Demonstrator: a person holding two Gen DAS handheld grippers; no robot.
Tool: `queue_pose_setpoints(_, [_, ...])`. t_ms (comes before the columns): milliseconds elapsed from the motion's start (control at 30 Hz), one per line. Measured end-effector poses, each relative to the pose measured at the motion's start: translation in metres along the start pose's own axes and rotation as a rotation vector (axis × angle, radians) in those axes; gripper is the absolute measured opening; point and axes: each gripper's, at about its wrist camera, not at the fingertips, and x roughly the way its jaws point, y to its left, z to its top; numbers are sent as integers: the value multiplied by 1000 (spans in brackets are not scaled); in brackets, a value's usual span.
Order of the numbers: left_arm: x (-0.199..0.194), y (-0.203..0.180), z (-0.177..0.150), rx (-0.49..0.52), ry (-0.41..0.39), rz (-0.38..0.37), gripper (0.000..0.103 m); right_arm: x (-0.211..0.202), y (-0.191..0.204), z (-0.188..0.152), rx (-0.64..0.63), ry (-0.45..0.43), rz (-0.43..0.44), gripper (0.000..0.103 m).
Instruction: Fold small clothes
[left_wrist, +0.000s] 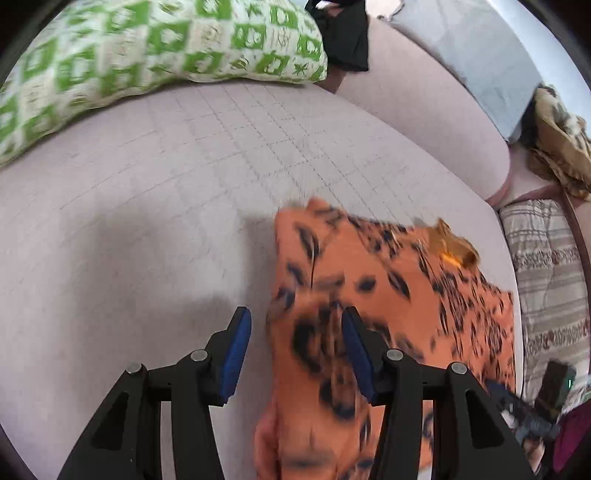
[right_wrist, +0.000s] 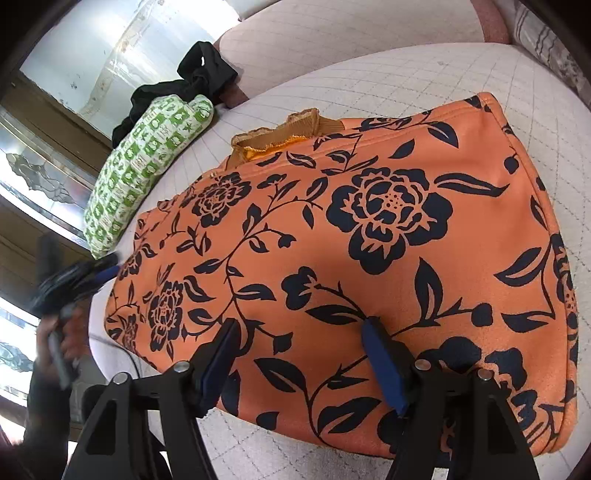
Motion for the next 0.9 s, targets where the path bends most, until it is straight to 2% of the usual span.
queue_pose_setpoints(33, [4,-1,5,4,4,3,48,0,-1,0,5,-1,9,72])
queue_pose_setpoints(67, [11,-4,11,27,21,3,27,0,-2,0,6,0,15,72])
queue_pose_setpoints(100, [20,-5,14,41,55,5,16,0,-3,0,8,0,20,72])
queue_pose_setpoints(133, [27,-6,18,45,75,13,12,-1,-3,0,9,1,23,72])
queue_pose_setpoints(167, [25,-9,21,60,59,15,7,0,-3,1,8,3,23,72])
queue_pose_setpoints(200, [22,-11,23,77,35,17,6,0,-3,1,6,5,24,72])
queue_pose_setpoints(333, [-34,-36,22,206,-231,-86,5,-1,-2,-1,-2,2,24,72])
queue_pose_setpoints(400, [-11,-29,27,193,-165,-37,5,-1,-2,-2,-7,-3,21,72])
queue_pose_setpoints(433, [14,-18,28,161,-93,11,5,-1,-1,-2,-5,-3,17,72])
queue_pose_setpoints(500, [42,-6,27,149,-33,63,9,0,0,-2,-5,1,12,72])
queue_pose_setpoints(567, [38,0,27,118,-65,30,11,-1,2,-2,-9,2,5,73])
queue_pose_setpoints(667, [19,-3,25,113,-86,50,11,-4,9,-2,-36,13,-33,73])
queue_pose_setpoints(700, [9,-3,22,116,-100,65,14,-6,13,0,-42,11,-51,73])
queue_pose_setpoints(767, [-15,-7,12,129,-134,91,34,-12,23,4,-56,-11,-51,73])
queue_pose_setpoints(833, [-39,-11,2,128,-176,106,48,-20,39,13,-66,-50,-4,74])
queue_pose_setpoints(867, [-52,-16,-10,134,-197,98,54,-20,46,18,-71,-58,22,78])
queue_pose_setpoints(900, [-60,-19,-18,138,-203,98,56,-16,54,27,-72,-58,72,80])
